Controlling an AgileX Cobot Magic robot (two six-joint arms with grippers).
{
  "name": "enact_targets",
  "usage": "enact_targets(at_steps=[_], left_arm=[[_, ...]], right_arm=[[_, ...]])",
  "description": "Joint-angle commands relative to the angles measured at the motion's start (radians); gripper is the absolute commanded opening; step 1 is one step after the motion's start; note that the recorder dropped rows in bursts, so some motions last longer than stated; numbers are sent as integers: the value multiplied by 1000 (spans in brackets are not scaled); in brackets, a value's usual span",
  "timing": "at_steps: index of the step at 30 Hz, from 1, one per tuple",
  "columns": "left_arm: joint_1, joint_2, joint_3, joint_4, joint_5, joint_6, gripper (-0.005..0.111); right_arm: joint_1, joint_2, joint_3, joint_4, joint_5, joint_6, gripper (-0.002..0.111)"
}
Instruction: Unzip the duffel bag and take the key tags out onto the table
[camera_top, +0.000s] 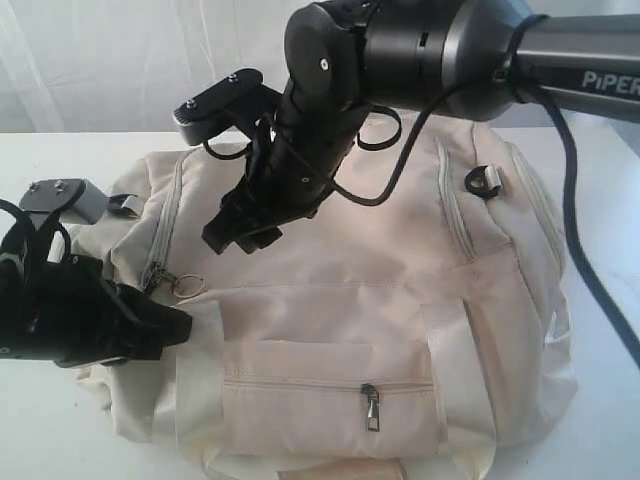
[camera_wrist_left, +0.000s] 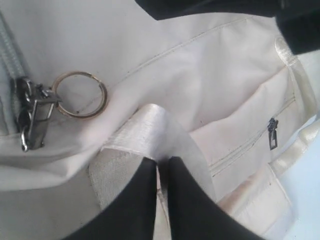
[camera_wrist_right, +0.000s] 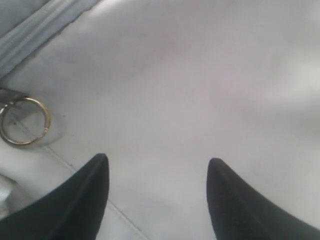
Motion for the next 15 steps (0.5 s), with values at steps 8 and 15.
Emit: enact_targets(at_steps=[8, 15], left_arm=[[-2, -98, -51, 197, 17, 96, 0], [84, -228, -58, 636, 10, -298, 0]], right_arm=[[-16, -4, -6, 4, 52, -12, 54], [-16, -4, -6, 4, 51, -12, 54]])
